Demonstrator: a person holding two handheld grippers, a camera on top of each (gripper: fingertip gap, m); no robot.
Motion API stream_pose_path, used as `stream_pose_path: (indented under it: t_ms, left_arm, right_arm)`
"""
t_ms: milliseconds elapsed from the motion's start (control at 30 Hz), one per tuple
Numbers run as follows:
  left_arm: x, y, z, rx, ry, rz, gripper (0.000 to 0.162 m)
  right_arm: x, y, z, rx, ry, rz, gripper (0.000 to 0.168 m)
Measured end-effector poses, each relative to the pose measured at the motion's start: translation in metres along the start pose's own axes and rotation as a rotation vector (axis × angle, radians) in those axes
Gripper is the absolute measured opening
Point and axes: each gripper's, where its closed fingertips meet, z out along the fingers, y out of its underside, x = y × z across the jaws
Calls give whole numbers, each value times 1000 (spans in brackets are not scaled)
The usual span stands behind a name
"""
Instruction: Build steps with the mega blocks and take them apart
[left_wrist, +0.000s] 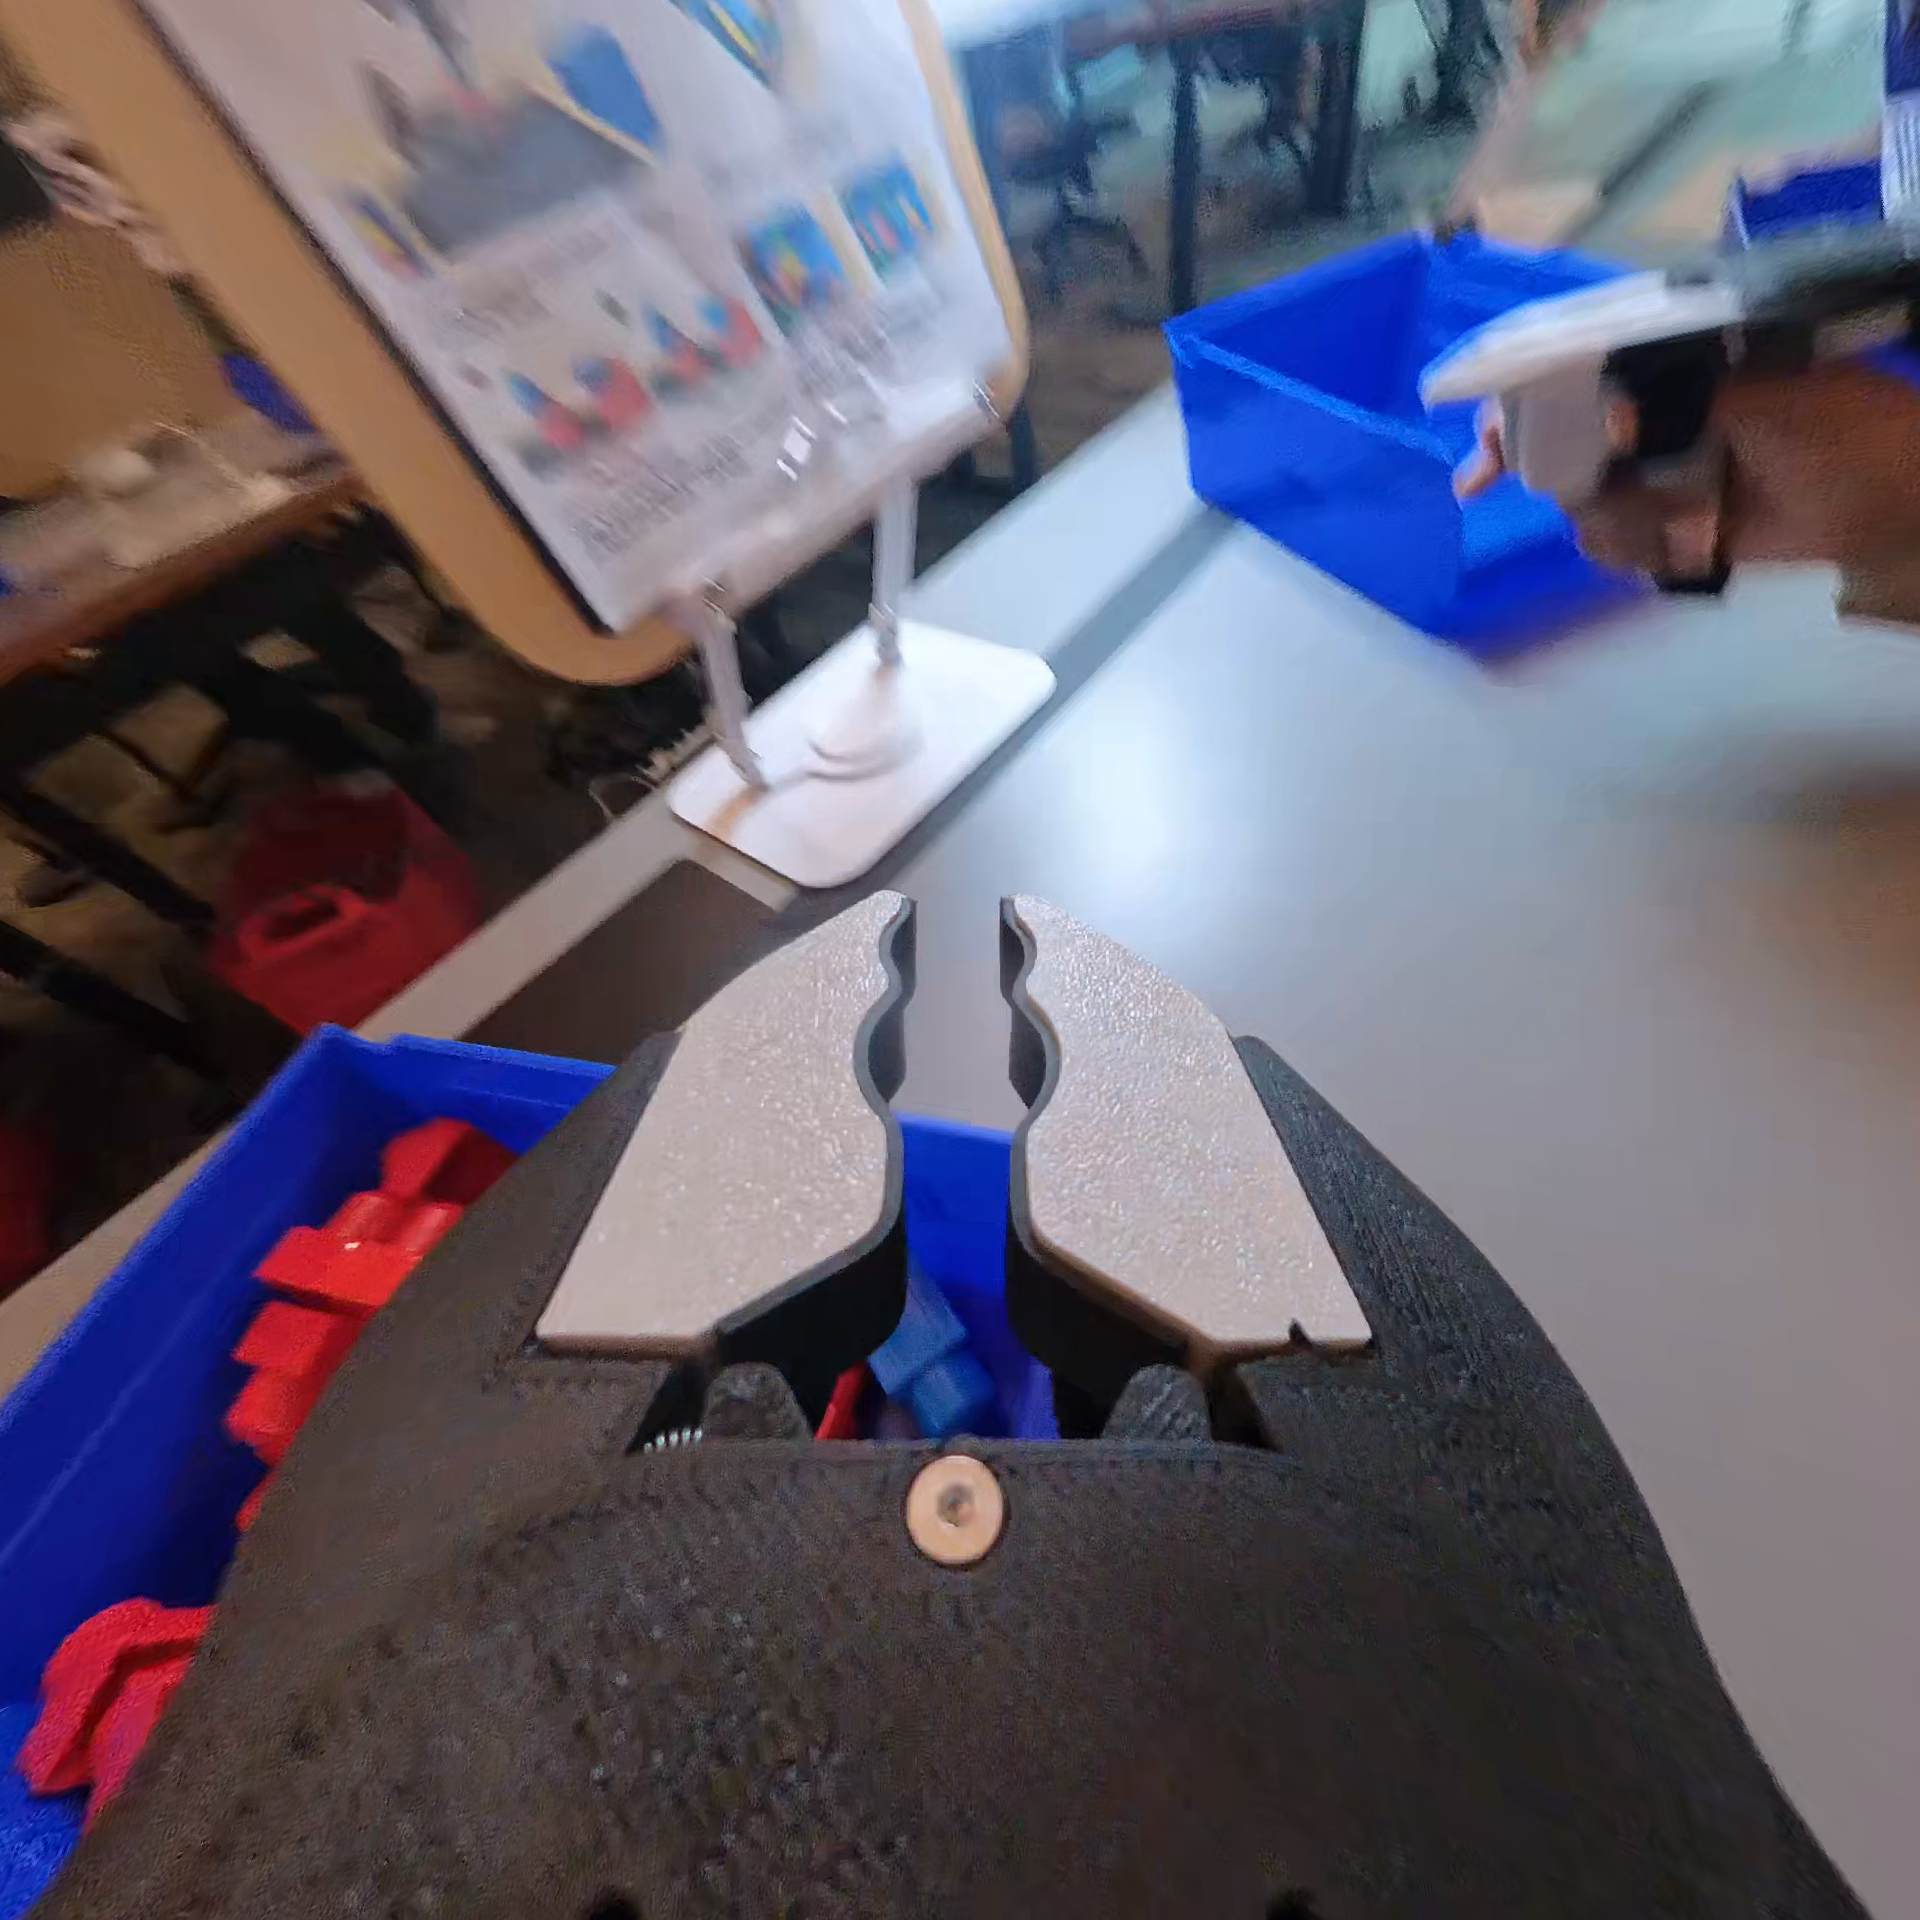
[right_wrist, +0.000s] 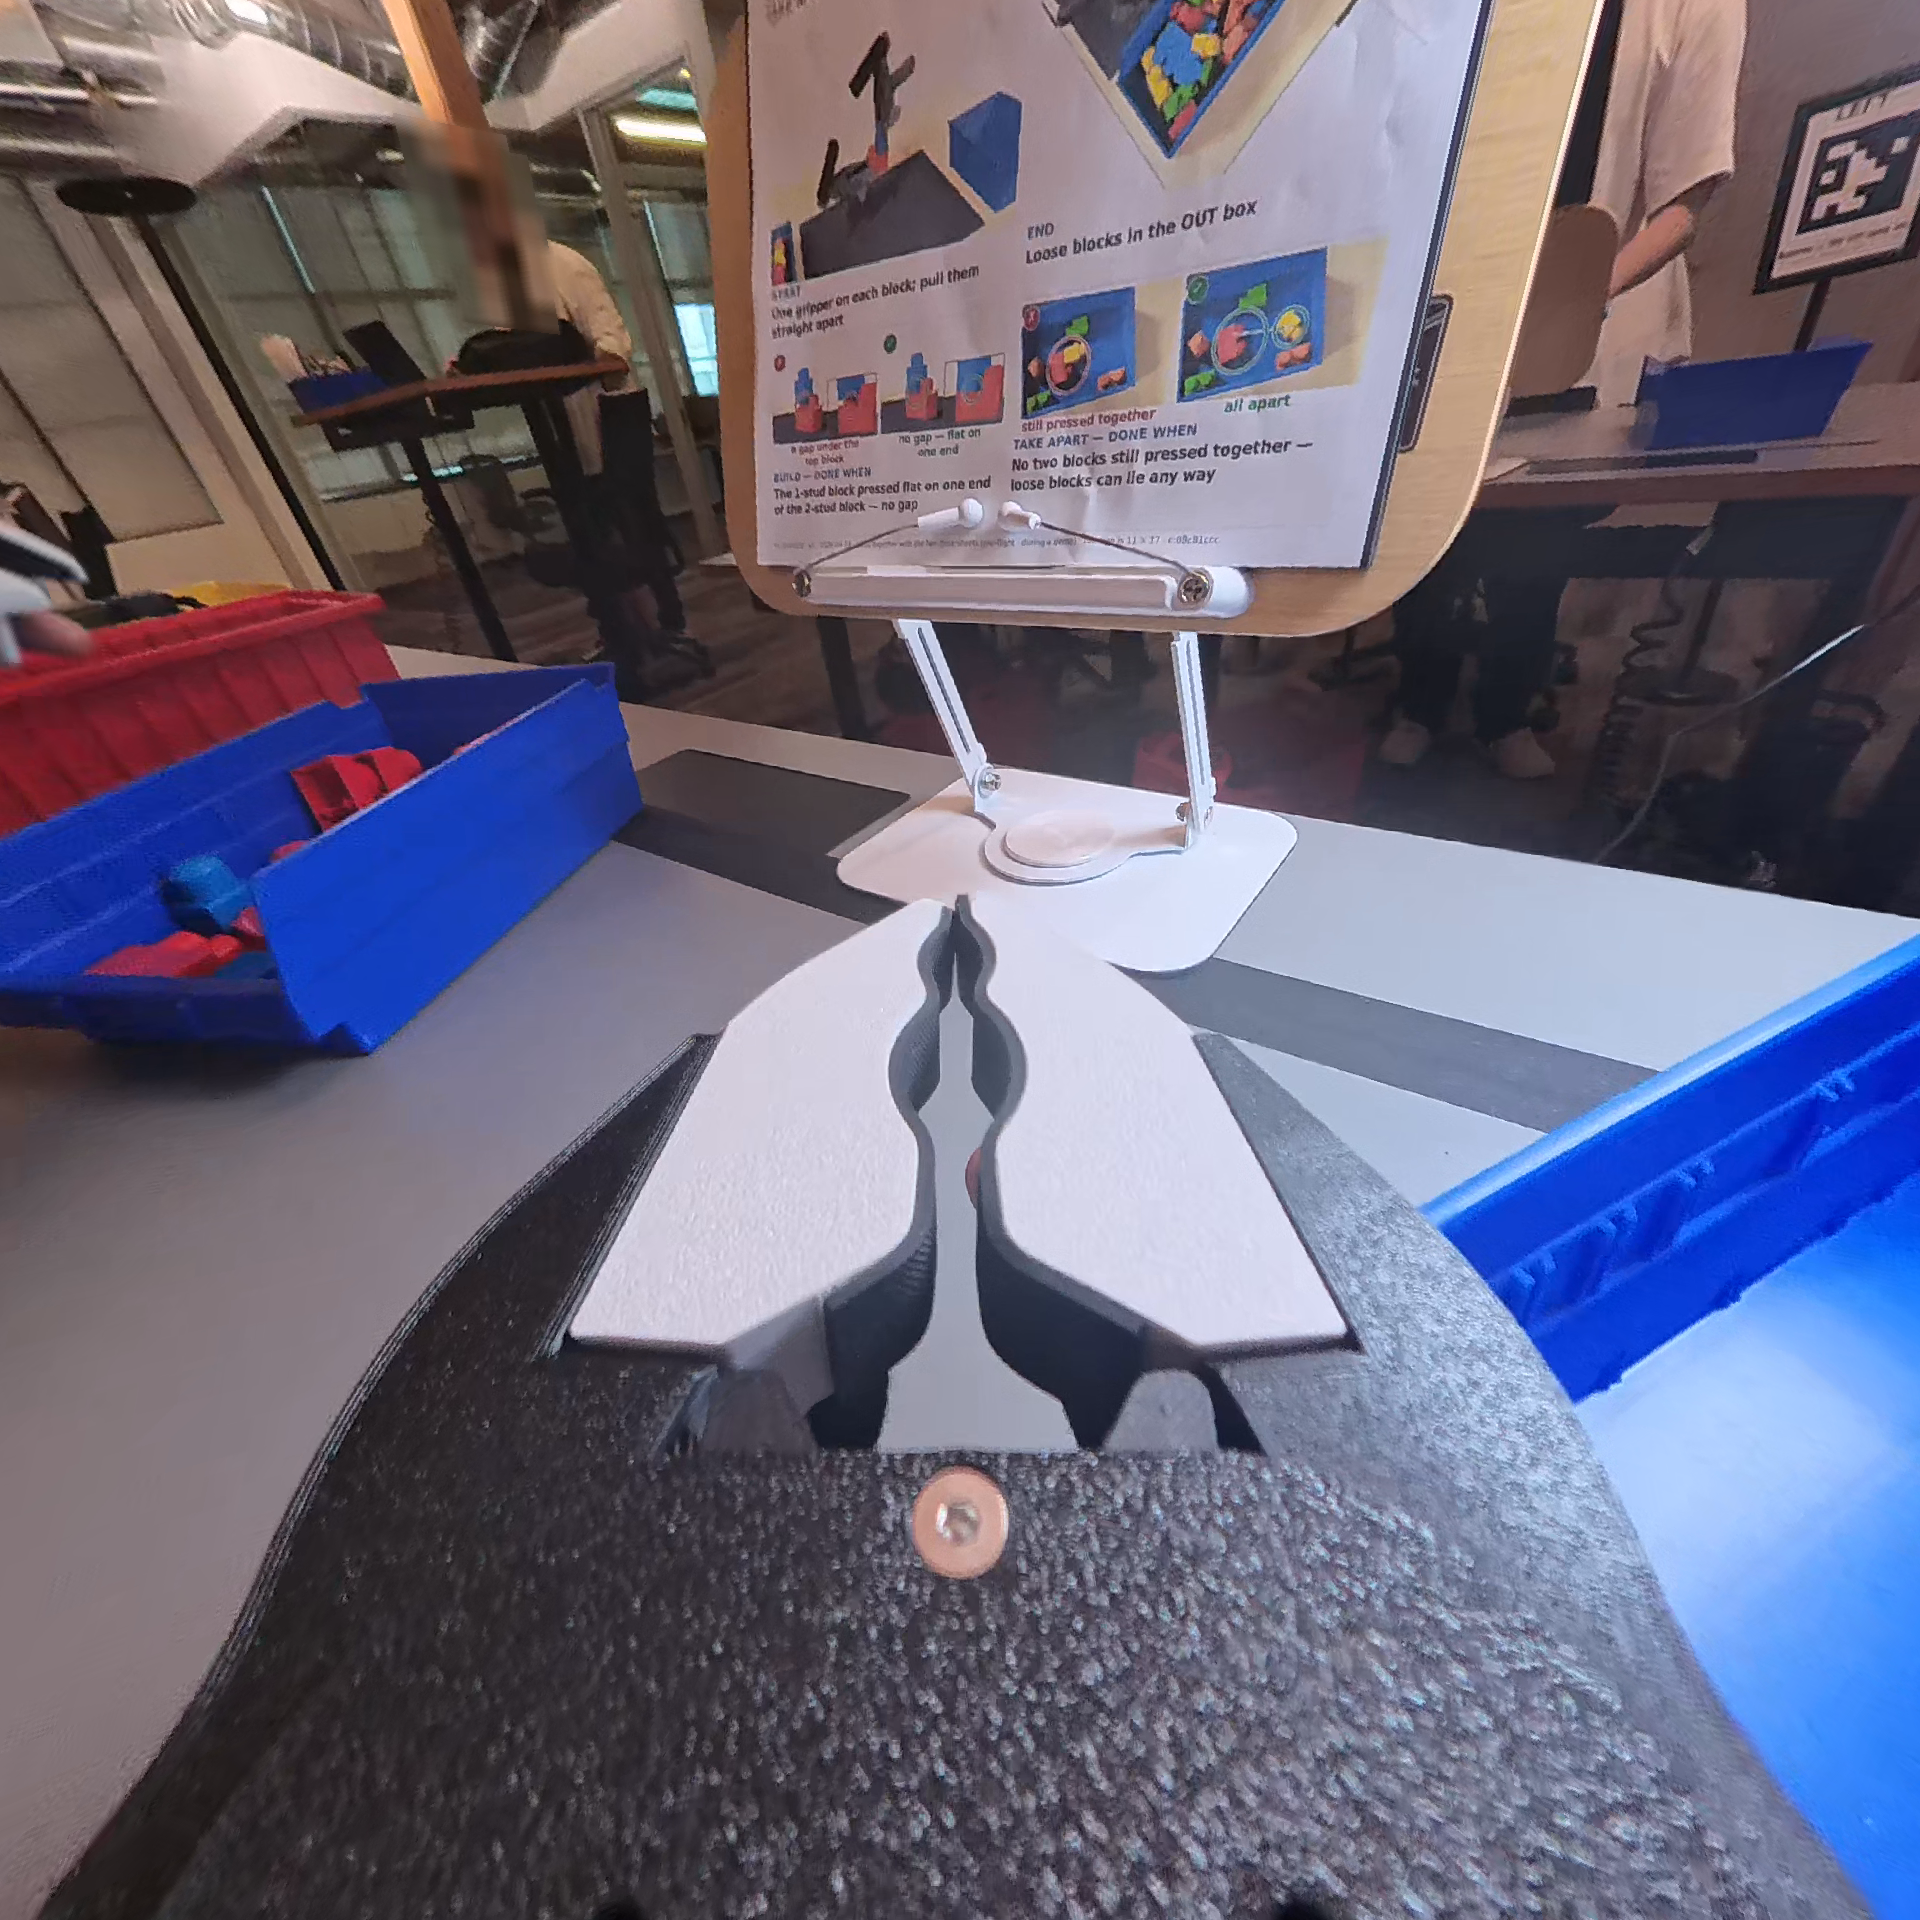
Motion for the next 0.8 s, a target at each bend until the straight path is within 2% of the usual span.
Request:
stream_pose_path:
  t_ms: [67, 100, 133, 233, 300, 367, 500, 600, 700, 800]
  left_arm:
    - [-27, -13, -10, 82, -134, -54, 14]
    - [-41, -10, -14, 88, -203, -75, 12]
    - [-53, 1, -15, 58, -259, -90, 10]
    - [-81, 59, -17, -170, -367, -165, 22]
    - [-87, 90, -15, -286, -375, -200, 40]
    - [-91, 105, -13, -326, -379, -256, 47]
    - [-97, 129, -13, -405, -412, -298, 46]
    - [-88, 155, -7, -519, -354, -310, 47]
    - [-82, 174, -1, -615, -343, -282, 48]
    - [-89, 187, 1, -700, -398, -244, 48]
  right_arm:
    - [2, 7, 2, -20, 17, -24, 0]
    - [2, 8, 2, -26, 19, -34, 0]
    - [1, 9, 2, -28, 19, -38, 0]
    - [-4, 9, 3, -28, 5, -31, 0]
    - [-8, 14, 5, -44, -4, -37, 0]
    - [-13, 22, 8, -70, -15, -47, 0]
    - [-23, 36, 12, -115, -42, -68, 0]
    - [-26, 38, 13, -127, -54, -77, 0]
    - [-27, 37, 11, -120, -58, -66, 0]
    - [-25, 36, 11, -118, -57, -55, 0]
